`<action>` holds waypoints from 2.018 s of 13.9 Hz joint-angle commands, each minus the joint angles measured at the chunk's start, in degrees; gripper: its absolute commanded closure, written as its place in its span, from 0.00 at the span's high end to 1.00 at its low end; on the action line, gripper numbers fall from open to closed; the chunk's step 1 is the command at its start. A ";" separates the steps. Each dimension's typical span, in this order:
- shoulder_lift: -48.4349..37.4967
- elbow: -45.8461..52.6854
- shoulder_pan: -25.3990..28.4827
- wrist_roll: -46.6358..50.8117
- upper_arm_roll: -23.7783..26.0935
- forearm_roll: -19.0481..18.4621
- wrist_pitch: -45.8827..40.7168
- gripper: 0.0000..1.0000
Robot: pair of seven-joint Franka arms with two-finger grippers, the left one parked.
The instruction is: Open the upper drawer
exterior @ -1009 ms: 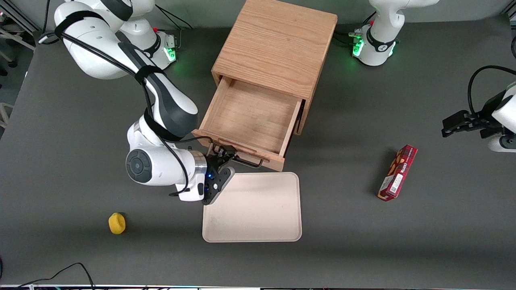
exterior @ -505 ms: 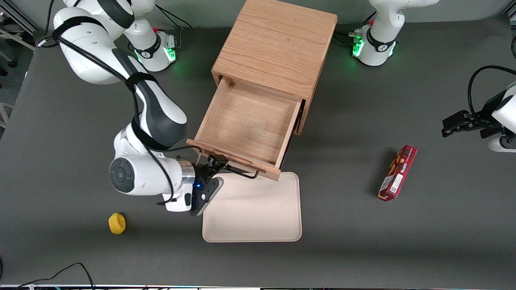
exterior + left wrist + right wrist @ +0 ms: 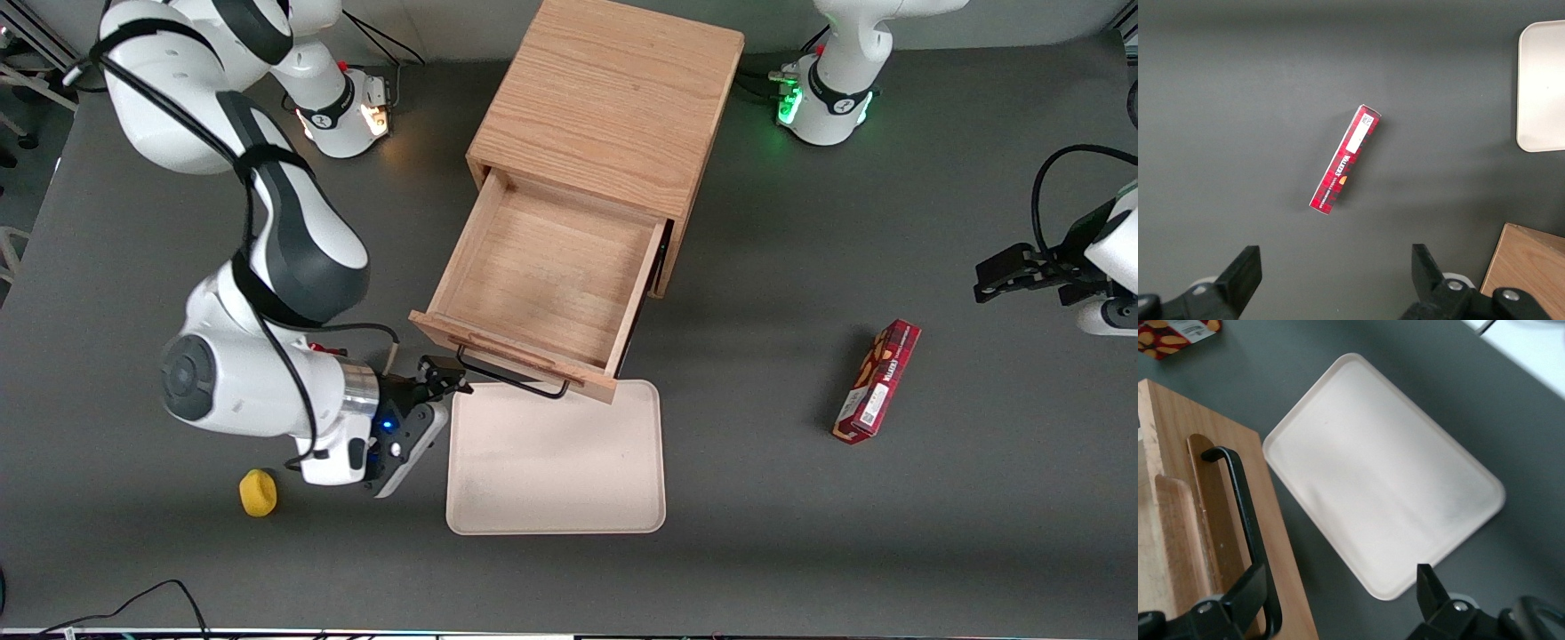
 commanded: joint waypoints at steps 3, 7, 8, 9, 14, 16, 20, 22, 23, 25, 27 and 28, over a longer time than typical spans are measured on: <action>-16.38 -6.11 0.49 12.69 -2.04 -7.01 -13.41 1.00; -29.66 -8.85 -0.57 18.78 -10.28 -2.11 -27.44 1.00; -33.17 -9.46 -0.48 18.61 -13.61 -1.83 -32.47 1.00; -35.90 -11.12 -0.40 18.87 -15.56 -1.92 -33.82 1.00; -58.21 -47.36 -0.48 25.90 -19.62 -5.50 -22.45 1.00; -59.22 -50.42 -0.48 26.34 -23.11 -6.40 -21.01 1.00; -59.92 -50.16 -0.48 28.79 -27.44 -5.70 -20.30 1.00; -59.75 -49.72 -0.22 29.68 -28.24 -6.13 -20.39 1.00; -59.83 -49.72 0.04 30.03 -28.06 -6.31 -20.30 1.00; -60.10 -49.37 -0.22 33.44 -28.06 -6.57 -18.73 1.00; -58.79 -47.80 0.21 32.68 -28.15 -8.75 -18.63 1.00; -57.30 -46.39 0.31 33.37 -27.98 -10.08 -18.72 1.00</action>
